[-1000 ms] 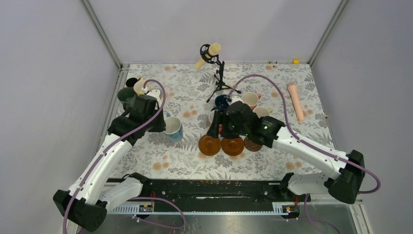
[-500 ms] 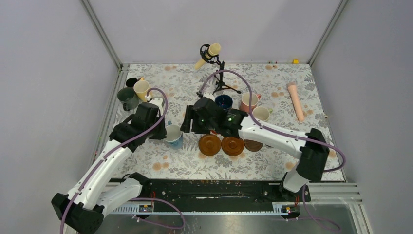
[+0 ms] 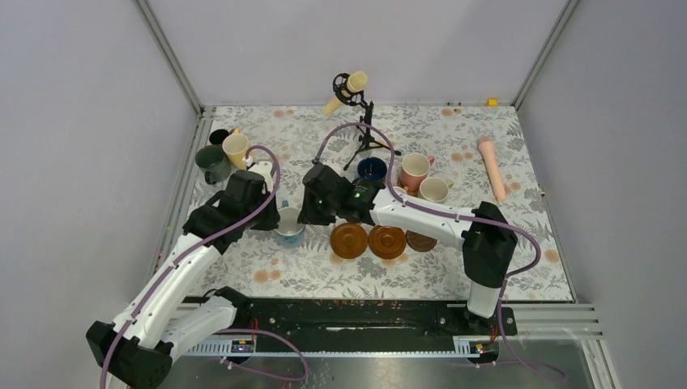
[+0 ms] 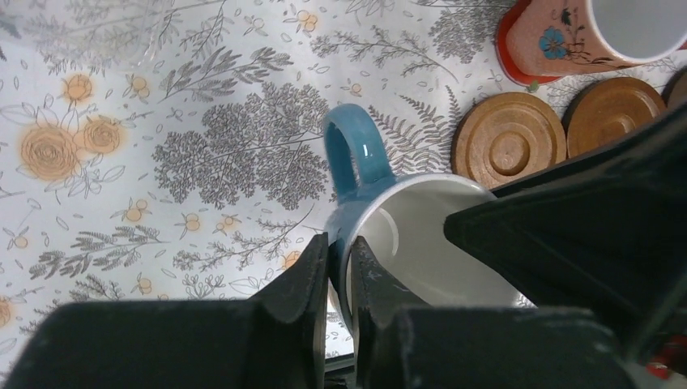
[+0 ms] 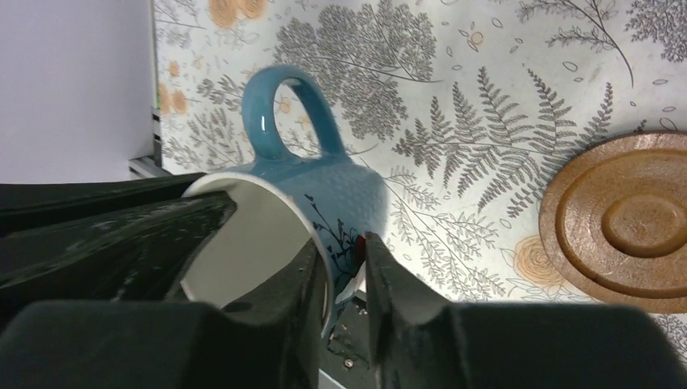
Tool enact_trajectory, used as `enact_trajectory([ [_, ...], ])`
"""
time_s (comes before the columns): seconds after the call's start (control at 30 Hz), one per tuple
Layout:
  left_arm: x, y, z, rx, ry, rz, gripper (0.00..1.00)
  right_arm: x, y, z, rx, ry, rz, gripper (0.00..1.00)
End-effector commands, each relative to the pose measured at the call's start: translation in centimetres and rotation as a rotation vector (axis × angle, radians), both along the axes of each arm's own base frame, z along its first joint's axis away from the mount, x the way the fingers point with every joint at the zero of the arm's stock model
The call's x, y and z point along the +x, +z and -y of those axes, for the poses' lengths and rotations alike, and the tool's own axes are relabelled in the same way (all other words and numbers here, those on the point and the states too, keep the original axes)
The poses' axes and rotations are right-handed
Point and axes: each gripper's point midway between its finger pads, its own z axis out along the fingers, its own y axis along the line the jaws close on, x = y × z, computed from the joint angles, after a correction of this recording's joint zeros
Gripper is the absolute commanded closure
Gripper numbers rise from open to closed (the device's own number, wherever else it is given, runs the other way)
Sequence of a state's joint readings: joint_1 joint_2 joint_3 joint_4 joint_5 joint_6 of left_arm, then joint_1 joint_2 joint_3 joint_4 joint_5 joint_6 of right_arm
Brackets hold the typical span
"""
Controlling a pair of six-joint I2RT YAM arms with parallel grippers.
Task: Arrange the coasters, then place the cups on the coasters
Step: Place the cup on the coaster.
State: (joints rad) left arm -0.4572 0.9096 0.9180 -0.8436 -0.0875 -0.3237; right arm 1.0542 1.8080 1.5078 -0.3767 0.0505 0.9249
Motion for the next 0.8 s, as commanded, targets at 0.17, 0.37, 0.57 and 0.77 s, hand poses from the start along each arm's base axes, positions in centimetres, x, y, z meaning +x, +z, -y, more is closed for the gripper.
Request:
enact_trajectory([
  [0.17, 1.1, 3.4, 2.2, -0.125, -0.047, 0.107, 0.79, 0.2, 3.4, -1.0, 0.065, 0.032, 0.061, 1.0],
  [0.37, 1.0, 6.5, 2.0, -0.182, -0.012, 0.18, 0.36, 0.2, 4.6, 0.6, 0.079, 0.05, 0.079, 1.0],
  [0.57, 0.7, 11.3, 0.8, -0.221, 0.026, 0.329, 0.01, 1.1, 7.0, 5.3, 0.047, 0.035, 0.142, 1.0],
  [0.77, 0.5, 14.3, -2.0, -0.191, 0.111, 0.51, 0.01, 2.9, 10.1, 13.4, -0.116, -0.088, 0.319, 1.0],
])
